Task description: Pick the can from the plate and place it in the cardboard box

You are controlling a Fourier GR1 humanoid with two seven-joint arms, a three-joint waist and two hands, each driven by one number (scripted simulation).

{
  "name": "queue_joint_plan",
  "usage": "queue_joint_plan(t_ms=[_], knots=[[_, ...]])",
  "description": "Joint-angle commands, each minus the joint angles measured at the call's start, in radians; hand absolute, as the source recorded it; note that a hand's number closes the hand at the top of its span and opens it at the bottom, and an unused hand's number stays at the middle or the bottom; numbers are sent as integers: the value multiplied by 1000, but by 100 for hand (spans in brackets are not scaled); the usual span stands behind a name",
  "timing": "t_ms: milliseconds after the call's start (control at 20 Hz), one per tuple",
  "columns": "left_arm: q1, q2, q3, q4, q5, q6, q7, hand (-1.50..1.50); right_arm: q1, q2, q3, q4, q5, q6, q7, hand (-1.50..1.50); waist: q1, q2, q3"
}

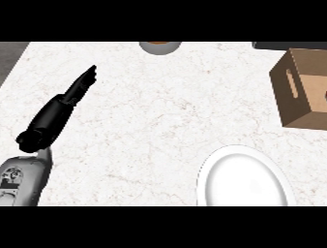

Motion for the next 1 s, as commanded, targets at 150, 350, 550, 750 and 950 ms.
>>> queue_joint_plan(t_ms=[150,350,550,750,950], knots=[[-5,1,7,-8,0,4,2,0,-54,12,-3,106,-65,111,-296,-150,-3,-1,2],[-6,-9,-2,3,-9,12,4,0,-53,119,-141,165,-298,251,-252,-150,-22,-3,6],[7,-10,-3,3,-4,5,2,0,-67,181,-242,263,-462,385,-105,-150,-17,-2,5],[7,-7,0,4,-10,11,-3,0,-119,133,-324,347,-567,485,32,-150,-15,4,4],[-11,-9,4,-2,-6,13,-4,0,-183,93,-392,400,-649,543,161,-150,-7,7,4]])
